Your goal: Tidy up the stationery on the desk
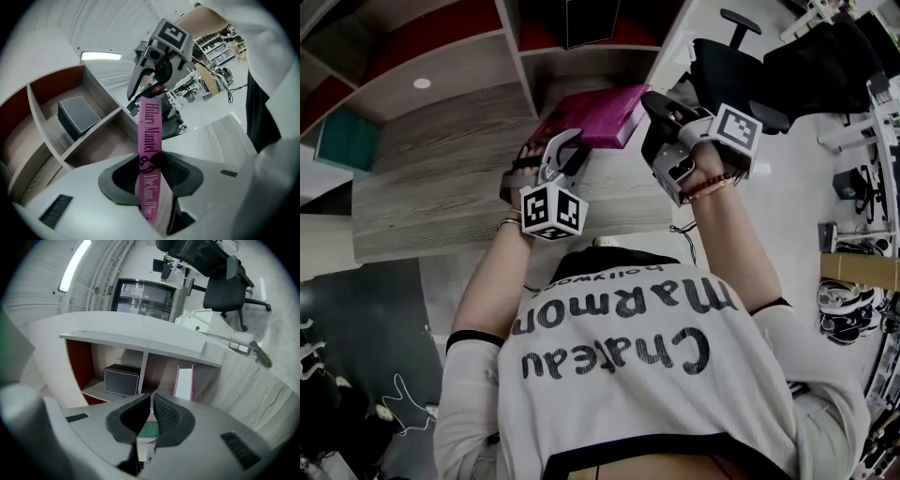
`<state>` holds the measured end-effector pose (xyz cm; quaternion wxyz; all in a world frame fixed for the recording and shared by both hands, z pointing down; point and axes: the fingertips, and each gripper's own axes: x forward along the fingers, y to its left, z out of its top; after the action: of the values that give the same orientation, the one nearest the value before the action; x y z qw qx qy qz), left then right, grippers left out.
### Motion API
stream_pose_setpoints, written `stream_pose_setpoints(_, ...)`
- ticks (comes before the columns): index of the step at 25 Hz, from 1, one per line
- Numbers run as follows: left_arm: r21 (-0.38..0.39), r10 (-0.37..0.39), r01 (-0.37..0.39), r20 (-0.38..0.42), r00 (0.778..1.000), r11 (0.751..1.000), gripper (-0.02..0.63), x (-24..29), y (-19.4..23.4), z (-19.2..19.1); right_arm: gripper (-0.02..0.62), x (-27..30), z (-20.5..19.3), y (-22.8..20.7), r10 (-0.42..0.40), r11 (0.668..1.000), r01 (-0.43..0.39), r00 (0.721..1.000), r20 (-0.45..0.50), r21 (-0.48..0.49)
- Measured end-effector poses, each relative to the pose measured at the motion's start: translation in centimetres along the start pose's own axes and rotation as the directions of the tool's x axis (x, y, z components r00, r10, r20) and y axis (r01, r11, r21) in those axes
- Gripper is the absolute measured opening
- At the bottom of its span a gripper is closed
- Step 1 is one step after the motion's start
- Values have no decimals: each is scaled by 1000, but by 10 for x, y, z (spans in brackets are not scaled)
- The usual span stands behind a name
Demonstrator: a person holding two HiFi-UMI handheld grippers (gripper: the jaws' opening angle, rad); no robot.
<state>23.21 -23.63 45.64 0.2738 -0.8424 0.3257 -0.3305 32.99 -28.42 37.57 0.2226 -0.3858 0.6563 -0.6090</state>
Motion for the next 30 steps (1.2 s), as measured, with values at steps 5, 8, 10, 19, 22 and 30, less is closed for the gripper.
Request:
stream_pose_setpoints(5, -64, 40, -41, -14, 999, 997, 151, -21, 10, -11, 35, 1, -5, 17, 43, 998, -43, 999, -22, -39)
stream_pose_setpoints(8, -99, 73, -76, -31, 997, 992, 150, -39, 18, -15, 34, 3, -10, 28, 69, 996, -71, 997, -40, -55)
stream_pose_setpoints(10, -128, 93, -98, -39, 995, 987, 150, -53, 22, -16, 31, 5, -14, 35, 85, 994, -89, 994, -61, -58)
stream_pose_setpoints(19, -217, 101, -111, -61, 993, 970, 150, -105, 11, -6, 28, 20, -34, 46, 120, 990, -132, 972, -200, -46)
stream_pose_setpoints(22, -287, 122, -147, -103, 987, 947, 150, -123, 10, -17, 25, 34, -51, 48, 123, 990, -139, 954, -275, -38)
stream_pose_setpoints(30, -419, 257, -353, -268, 929, 837, 150, -173, 27, -87, 23, 91, -116, 35, 87, 990, -129, 888, -452, -62)
